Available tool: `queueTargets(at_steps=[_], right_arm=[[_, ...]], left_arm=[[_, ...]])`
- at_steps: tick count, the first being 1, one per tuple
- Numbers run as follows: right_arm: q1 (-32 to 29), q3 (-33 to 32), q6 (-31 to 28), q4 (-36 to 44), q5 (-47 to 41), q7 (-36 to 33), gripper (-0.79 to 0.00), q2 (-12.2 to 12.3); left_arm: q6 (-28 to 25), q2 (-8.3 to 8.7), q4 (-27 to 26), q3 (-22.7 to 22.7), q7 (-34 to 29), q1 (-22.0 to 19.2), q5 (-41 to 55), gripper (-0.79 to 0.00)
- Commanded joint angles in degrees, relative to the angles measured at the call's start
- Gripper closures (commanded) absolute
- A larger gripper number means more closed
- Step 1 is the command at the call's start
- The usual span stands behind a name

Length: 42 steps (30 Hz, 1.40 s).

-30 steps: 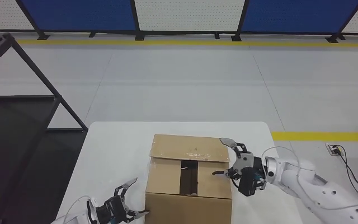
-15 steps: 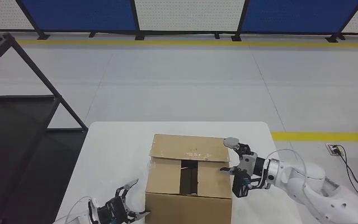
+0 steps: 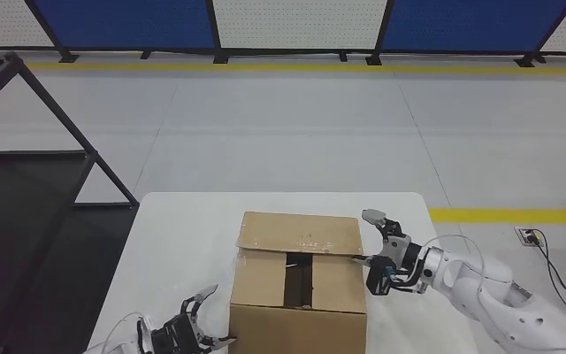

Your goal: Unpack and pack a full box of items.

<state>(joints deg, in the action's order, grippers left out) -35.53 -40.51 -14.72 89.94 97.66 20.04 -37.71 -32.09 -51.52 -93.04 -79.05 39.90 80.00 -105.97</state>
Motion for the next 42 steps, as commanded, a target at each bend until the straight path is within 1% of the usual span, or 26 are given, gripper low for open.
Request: queueTargets(at_steps=[1,4,8,14,23,26,32,36,39,42], right_arm=[[-0.1,-0.1,1.1,-0.2,0.1,-1.0,-0.785,-0.5],[-0.4,-0.5,2.9,-0.4,0.4,-2.2,-0.785,-1.1],[-1.3,-1.5,6.1,-0.9,0.0,-1.6,-0.785,-1.7],[-1.8,-2.0,2.5,-0.9,4.9,-0.2,-0.785,-2.0],[-2.5,-3.2,2.5,-2.5,4.3,-0.7,-0.785,-3.3],[-2.0,-3.1,3.0,-3.4,3.8,-1.0,-0.785,-4.1],[-1.2,-3.4,6.1,-4.4,3.0,-1.3,-0.785,-5.8],[-1.2,-4.1,9.1,-4.3,3.5,-4.1,-0.785,-6.6],[-1.1,-4.4,9.9,-3.5,4.2,-5.2,-0.785,-7.2],[-0.7,-4.8,9.4,-3.0,5.2,-5.7,-0.785,-7.6]], left_arm=[[0.0,0.04,0.0,-0.1,0.2,0.1,0.0,-0.785],[-0.1,0.08,0.0,-0.1,0.3,0.1,0.0,-0.785],[-0.1,0.12,0.0,0.0,0.4,0.2,-0.1,-0.785],[-0.2,0.16,0.0,0.1,0.2,0.1,-0.2,-0.785],[0.0,0.26,-0.1,0.0,0.5,0.4,-0.3,-0.785],[0.3,0.34,-0.2,-0.4,0.8,0.7,-0.2,-0.785],[0.6,0.54,-0.4,-1.6,1.0,1.3,0.2,-0.785],[0.7,0.6,-0.6,-2.0,0.9,1.7,0.5,-0.785],[0.8,0.61,-0.6,-2.0,1.0,1.8,0.7,-0.785],[1.1,0.63,-0.4,-2.1,1.1,2.0,0.8,-0.785]])
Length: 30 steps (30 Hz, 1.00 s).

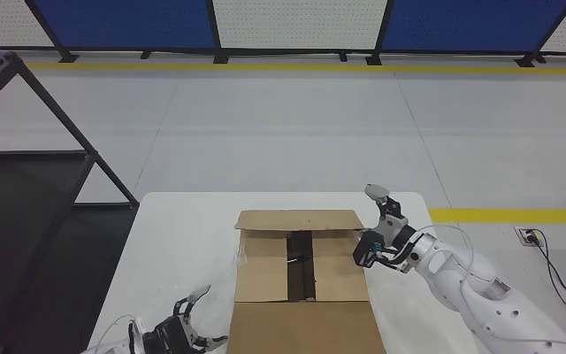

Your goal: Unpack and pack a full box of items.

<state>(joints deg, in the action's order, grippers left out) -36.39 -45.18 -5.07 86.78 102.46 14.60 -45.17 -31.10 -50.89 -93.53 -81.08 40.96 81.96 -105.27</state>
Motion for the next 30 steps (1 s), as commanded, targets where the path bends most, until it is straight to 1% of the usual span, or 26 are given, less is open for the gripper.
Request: queueTargets(at_steps=[1,5,7,20,22,30], right_arm=[[0.3,-0.3,-0.4,0.4,0.6,-0.5,-0.785,-0.3],[1.3,-0.9,-1.9,0.9,0.7,-0.9,-0.785,-1.0],[1.7,-1.0,-3.9,0.6,-1.0,0.3,-0.785,-1.3],[1.7,-1.0,-3.9,0.6,-1.0,0.3,-0.785,-1.3],[0.9,-1.3,-3.6,1.4,-1.3,0.2,-0.785,-1.4],[1.8,-2.4,-3.5,2.6,-3.4,-5.6,-0.785,-3.0]], left_arm=[[0.2,0.02,0.1,-0.1,0.2,0.1,0.1,-0.785],[0.5,0.09,0.3,-0.7,0.7,0.5,0.5,-0.785],[0.6,0.14,0.4,-1.1,1.1,0.8,0.8,-0.785],[0.6,0.27,1.5,-1.8,0.9,1.4,1.3,-0.785],[0.5,0.27,1.6,-1.8,0.9,1.4,1.3,-0.785],[0.7,0.36,1.9,-2.3,2.1,2.0,1.9,-0.785]])
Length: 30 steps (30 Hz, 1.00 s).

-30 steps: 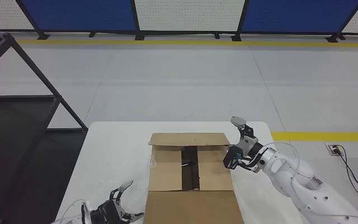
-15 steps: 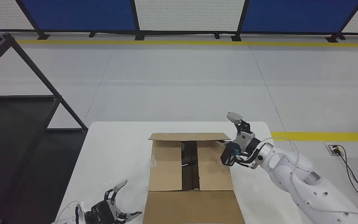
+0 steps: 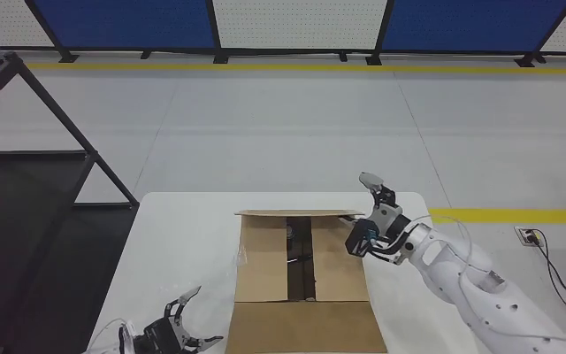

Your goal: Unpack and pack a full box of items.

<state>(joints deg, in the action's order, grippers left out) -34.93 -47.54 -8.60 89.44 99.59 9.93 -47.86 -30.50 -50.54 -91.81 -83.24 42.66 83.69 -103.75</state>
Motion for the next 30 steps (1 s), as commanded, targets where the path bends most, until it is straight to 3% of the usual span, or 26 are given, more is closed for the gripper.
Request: queueTargets(at_steps=[1,10,19,30], right_arm=[[0.8,-0.1,0.3,-0.2,-0.8,-1.9,-0.785,-0.6],[5.0,0.8,1.2,-3.2,-4.9,-7.1,-0.785,-3.7],[12.4,6.6,1.9,-10.6,-8.1,-17.3,-0.785,-9.0],[12.7,6.9,1.4,-10.9,-8.3,-17.4,-0.785,-9.2]], left_arm=[[0.2,0.03,0.3,-0.3,0.6,0.4,0.4,-0.785],[0.7,0.19,1.8,-1.5,2.2,1.7,1.1,-0.785],[0.6,0.44,2.5,-3.5,3.8,2.7,2.3,-0.785],[-0.1,0.58,4.3,-4.5,4.9,2.4,3.3,-0.785]])
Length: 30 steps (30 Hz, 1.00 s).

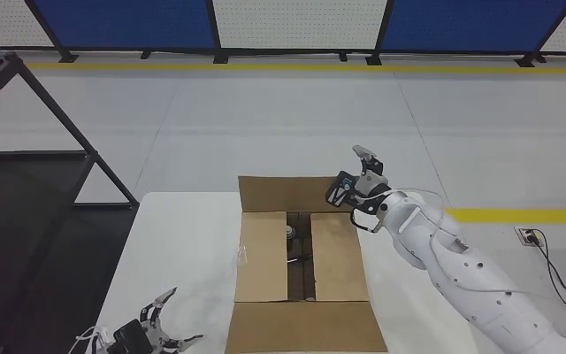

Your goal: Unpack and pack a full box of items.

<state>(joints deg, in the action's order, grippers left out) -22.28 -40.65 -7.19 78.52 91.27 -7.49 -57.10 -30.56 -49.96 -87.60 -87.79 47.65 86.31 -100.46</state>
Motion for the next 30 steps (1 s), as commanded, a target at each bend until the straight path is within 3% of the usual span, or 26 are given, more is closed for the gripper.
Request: queueTargets(at_steps=[1,9,30], right_arm=[[0.0,0.0,0.0,0.0,0.0,0.0,-0.785,0.0],[0.8,-0.4,1.3,-1.5,-4.6,-8.8,-0.785,-2.1],[12.1,9.2,1.9,-19.3,-3.7,-22.3,-0.785,-13.3]], left_arm=[[-0.1,-0.01,0.1,0.0,-0.1,-0.3,0.1,-0.785],[-0.7,0.12,-0.2,-0.4,-0.1,-0.5,-0.1,-0.785],[0.1,0.25,0.3,-2.2,1.1,1.7,1.5,-0.785]])
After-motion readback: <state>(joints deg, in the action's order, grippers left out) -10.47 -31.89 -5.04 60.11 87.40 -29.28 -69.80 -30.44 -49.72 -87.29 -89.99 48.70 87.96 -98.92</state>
